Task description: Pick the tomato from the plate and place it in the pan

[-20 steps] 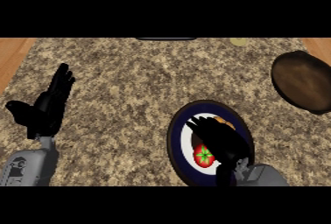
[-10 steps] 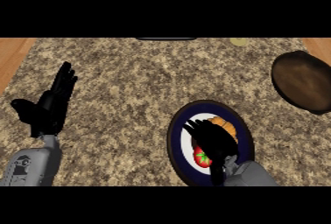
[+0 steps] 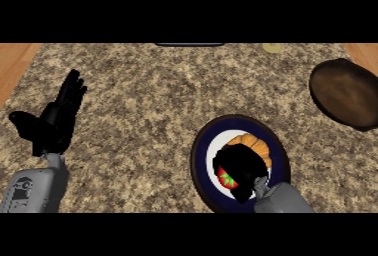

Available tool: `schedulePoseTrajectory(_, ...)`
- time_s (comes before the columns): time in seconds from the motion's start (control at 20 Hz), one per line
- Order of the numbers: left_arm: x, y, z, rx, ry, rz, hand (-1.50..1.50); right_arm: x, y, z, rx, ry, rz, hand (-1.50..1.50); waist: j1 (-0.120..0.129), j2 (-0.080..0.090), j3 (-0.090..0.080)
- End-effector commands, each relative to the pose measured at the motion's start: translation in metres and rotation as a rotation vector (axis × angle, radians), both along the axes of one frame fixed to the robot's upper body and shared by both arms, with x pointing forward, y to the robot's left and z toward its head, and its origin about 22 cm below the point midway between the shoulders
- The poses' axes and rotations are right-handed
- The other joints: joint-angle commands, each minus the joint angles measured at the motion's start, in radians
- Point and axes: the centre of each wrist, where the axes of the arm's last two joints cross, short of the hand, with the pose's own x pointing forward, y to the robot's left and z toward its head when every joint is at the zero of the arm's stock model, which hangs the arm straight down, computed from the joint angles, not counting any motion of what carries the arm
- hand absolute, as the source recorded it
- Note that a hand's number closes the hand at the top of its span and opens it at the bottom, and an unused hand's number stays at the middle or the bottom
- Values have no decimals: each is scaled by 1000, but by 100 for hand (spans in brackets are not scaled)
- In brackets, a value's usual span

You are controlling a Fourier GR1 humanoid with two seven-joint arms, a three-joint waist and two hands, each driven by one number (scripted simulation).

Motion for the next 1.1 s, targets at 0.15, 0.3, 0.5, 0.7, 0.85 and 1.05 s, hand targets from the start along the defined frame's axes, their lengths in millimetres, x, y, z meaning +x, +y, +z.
schedulePoseTrajectory(0.15,6,8,1,-9,-9,2,0,-7,-14,16,-5,-8,-2,150,-5,2,1)
schedulePoseTrajectory(0.3,-10,1,-9,-3,14,13,0,-39,-37,-23,5,26,-129,150,-8,2,2)
schedulePoseTrajectory(0.5,-2,14,-15,11,1,-10,0,-34,-76,11,36,-26,-212,150,-11,2,1)
schedulePoseTrajectory(0.7,-11,-14,0,-4,4,14,0,-58,-77,15,99,-230,-284,150,-14,-3,2)
schedulePoseTrajectory(0.85,-9,9,2,14,8,13,0,-47,-85,58,207,-468,-306,150,-21,-6,2)
schedulePoseTrajectory(1.05,-4,16,17,2,7,26,0,-57,-104,84,357,-584,-381,150,-20,-4,2)
